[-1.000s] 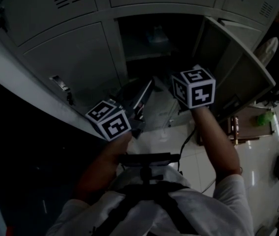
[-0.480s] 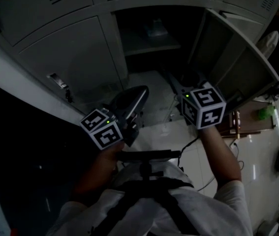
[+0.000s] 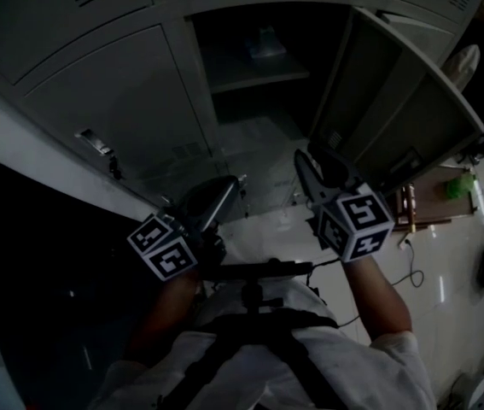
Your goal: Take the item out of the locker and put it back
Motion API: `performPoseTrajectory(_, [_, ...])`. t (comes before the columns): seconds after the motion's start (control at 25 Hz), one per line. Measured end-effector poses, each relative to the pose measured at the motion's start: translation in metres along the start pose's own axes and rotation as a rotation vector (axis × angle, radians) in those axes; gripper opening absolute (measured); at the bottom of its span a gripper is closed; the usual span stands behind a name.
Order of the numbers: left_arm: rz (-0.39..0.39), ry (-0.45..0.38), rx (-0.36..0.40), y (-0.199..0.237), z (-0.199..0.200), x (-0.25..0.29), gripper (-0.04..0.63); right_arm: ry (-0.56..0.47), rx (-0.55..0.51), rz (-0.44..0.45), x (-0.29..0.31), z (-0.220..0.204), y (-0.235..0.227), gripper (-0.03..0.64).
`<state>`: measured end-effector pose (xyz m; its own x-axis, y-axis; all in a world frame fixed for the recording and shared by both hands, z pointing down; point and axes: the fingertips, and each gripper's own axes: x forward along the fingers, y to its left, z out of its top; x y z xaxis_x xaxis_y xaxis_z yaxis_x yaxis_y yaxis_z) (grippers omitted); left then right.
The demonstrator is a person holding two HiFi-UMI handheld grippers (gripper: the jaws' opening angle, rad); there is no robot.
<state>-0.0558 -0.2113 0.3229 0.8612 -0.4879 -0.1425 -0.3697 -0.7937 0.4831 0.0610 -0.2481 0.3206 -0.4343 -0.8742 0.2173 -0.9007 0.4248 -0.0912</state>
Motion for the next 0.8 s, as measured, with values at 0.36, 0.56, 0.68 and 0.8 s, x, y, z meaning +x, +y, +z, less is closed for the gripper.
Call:
performPoseTrajectory(0.36, [-0.001, 0.018, -0.043, 0.000, -0.022, -0.038, -0.006, 0.027, 0.090, -0.057, -0.022, -0.036, 0.008, 0.067])
performPoseTrajectory(0.56, [-0.018, 0.039, -0.086, -0.006, -0.041, -0.057, -0.006, 0.037, 0.138, -0.076, -0.036, -0.055, 0.024, 0.056])
performPoseTrajectory(0.68, [-0.017, 0.046, -0.099, -0.011, -0.049, -0.066, -0.006, 0.047, 0.156, -0.086, -0.046, -0.068, 0.029, 0.042])
performPoseTrajectory(0.8, [-0.012, 0.047, -0.096, -0.020, -0.054, -0.074, -0.006, 0.048, 0.167, -0.094, -0.058, -0.079, 0.028, 0.035])
